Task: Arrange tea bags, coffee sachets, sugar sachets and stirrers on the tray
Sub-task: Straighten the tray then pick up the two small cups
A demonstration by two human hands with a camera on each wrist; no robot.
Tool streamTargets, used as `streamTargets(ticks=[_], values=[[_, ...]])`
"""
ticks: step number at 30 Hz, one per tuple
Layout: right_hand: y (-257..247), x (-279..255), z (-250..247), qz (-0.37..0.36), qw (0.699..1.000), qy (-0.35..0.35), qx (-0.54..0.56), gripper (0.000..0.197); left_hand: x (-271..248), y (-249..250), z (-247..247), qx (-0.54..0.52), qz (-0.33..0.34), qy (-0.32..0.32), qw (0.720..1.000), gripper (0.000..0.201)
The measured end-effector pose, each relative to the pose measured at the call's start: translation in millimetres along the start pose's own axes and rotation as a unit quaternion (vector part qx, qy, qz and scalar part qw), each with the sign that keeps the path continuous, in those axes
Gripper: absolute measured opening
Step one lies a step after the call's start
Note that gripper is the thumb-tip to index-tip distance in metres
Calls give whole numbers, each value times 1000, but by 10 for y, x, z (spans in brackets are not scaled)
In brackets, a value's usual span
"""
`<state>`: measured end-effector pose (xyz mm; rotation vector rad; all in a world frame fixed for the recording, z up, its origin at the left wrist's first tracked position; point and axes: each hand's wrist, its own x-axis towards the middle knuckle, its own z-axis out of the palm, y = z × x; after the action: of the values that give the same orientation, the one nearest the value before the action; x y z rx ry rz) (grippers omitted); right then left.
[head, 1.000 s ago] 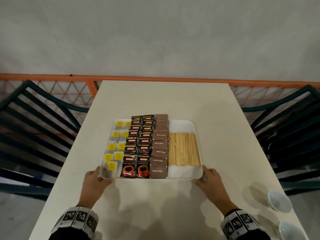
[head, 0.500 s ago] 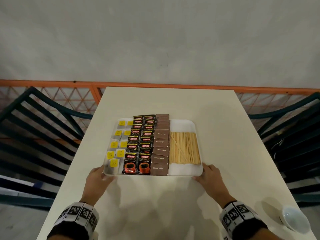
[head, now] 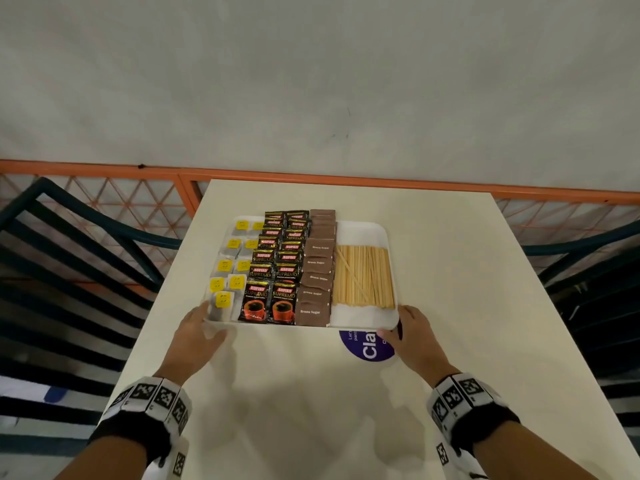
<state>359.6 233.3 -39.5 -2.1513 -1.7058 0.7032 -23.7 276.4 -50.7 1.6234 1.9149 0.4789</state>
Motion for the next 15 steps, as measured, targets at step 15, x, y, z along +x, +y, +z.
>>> streamTargets(ticks=[15], values=[[-160, 419, 41, -10, 1000, -3, -18, 56, 463, 5, -54, -25, -12, -7, 1000, 53]])
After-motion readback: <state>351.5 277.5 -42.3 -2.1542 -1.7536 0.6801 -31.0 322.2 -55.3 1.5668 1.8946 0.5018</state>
